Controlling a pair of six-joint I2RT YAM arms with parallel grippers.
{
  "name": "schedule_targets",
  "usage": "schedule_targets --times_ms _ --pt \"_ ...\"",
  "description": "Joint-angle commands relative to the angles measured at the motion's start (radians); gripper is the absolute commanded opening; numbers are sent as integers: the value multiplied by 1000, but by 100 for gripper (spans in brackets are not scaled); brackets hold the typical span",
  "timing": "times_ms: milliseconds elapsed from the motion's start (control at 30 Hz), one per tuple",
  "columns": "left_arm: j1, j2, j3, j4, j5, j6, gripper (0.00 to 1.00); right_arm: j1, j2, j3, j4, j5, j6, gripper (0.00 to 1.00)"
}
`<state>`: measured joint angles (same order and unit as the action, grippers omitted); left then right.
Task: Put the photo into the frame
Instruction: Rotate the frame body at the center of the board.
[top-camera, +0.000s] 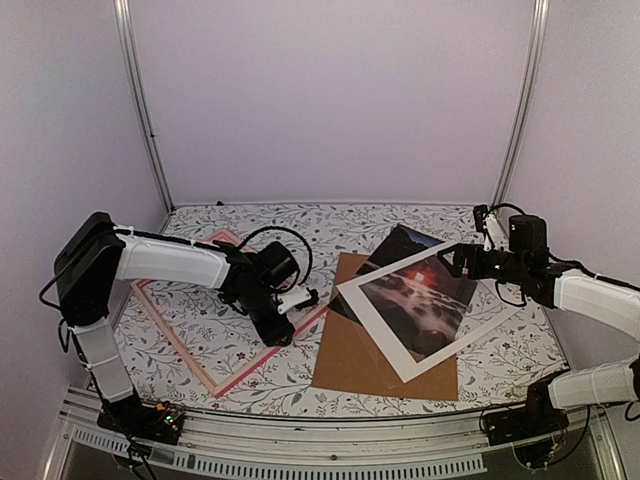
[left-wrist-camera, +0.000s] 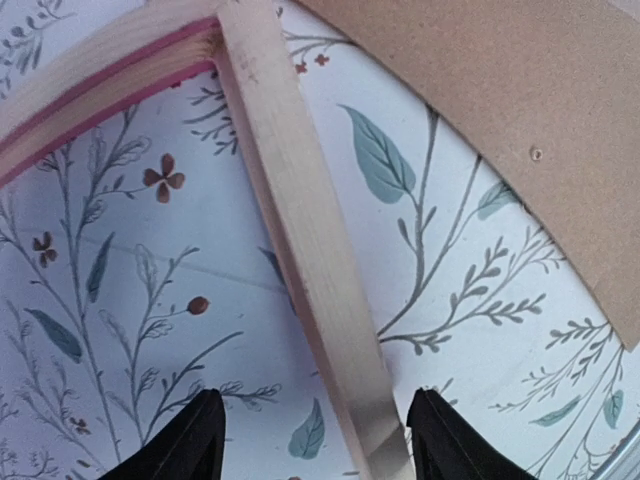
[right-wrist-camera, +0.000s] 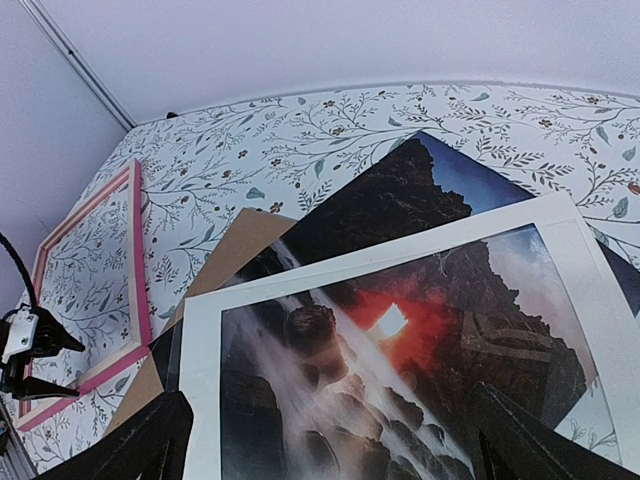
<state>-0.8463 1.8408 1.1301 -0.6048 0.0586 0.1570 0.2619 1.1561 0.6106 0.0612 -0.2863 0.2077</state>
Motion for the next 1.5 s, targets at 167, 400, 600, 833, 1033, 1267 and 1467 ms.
schedule_targets --times_ms 167,400,600,833,1033,1267,1467 --pt "194 -281 -96 107 -234 -323 78 8 -11 -9 23 -7 10 99" --pt "441 -607 -364 223 -318 -607 99 11 9 -15 57 -42 24 99" --pt "568 -735 -493 214 -359 -835 100 14 20 -24 77 -54 33 99" --pt "697 -666 -515 135 -324 -986 100 15 46 -23 91 -71 39 99" --pt "755 -657 -575 177 -280 -1074 100 15 63 -20 96 -76 44 99" --pt "794 -643 -639 248 -275 -1108 97 16 90 -23 110 -83 45 99" --pt "802 -611 -677 327 -278 -1077 83 17 93 -25 112 -85 47 99"
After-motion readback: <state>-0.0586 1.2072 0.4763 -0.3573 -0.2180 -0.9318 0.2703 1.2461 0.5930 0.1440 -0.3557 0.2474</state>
